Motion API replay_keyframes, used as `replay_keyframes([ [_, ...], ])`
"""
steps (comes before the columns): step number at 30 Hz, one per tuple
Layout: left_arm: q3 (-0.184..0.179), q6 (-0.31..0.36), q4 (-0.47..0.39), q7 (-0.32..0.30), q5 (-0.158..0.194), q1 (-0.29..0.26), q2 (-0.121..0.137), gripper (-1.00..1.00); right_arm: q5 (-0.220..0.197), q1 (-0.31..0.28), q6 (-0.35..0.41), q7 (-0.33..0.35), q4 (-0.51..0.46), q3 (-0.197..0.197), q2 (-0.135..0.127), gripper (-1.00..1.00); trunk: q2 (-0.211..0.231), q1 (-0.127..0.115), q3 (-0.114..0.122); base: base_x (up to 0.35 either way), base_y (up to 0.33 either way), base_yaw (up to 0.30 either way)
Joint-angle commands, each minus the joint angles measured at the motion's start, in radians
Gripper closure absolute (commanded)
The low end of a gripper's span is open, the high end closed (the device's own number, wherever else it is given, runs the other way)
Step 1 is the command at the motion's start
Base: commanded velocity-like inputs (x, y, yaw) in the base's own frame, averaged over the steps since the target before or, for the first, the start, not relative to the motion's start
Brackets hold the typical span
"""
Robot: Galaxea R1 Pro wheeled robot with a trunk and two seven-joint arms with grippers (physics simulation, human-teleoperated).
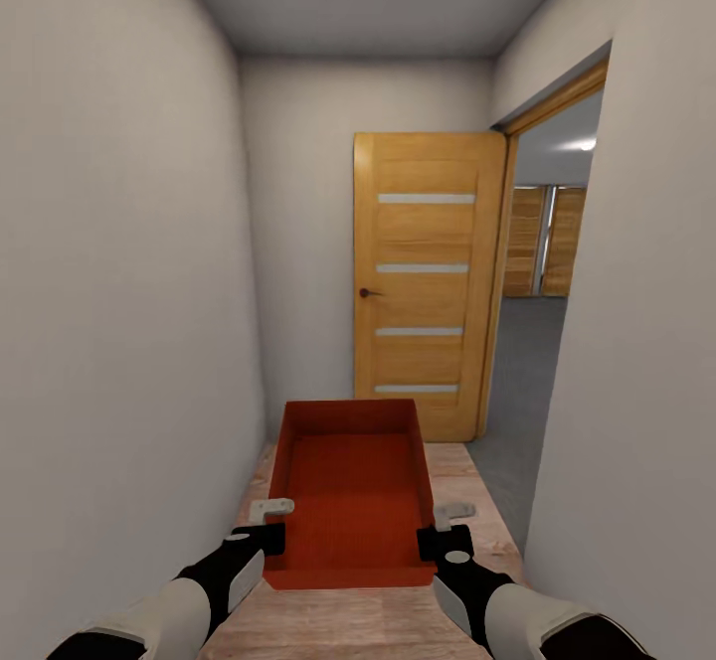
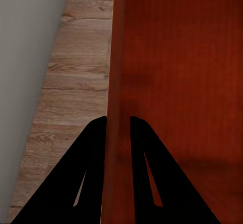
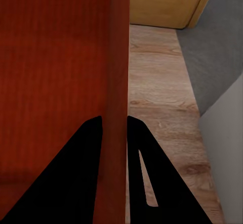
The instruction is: Move the two storage containers from the living room to the garage. In the garage, place one container on the floor and stack the other container on top of it (either order is fine).
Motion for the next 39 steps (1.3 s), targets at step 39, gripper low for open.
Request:
replay_keyframes([
  [39,0.045,-0.001,-0.007,0.009,0.0,-0.001,0.096,1.0,-0.005,0.0,-0.003,0.003,0.002,-0.042,0.001,1.0,-0.001,0.001,-0.001,0.324,0.0,0.0],
])
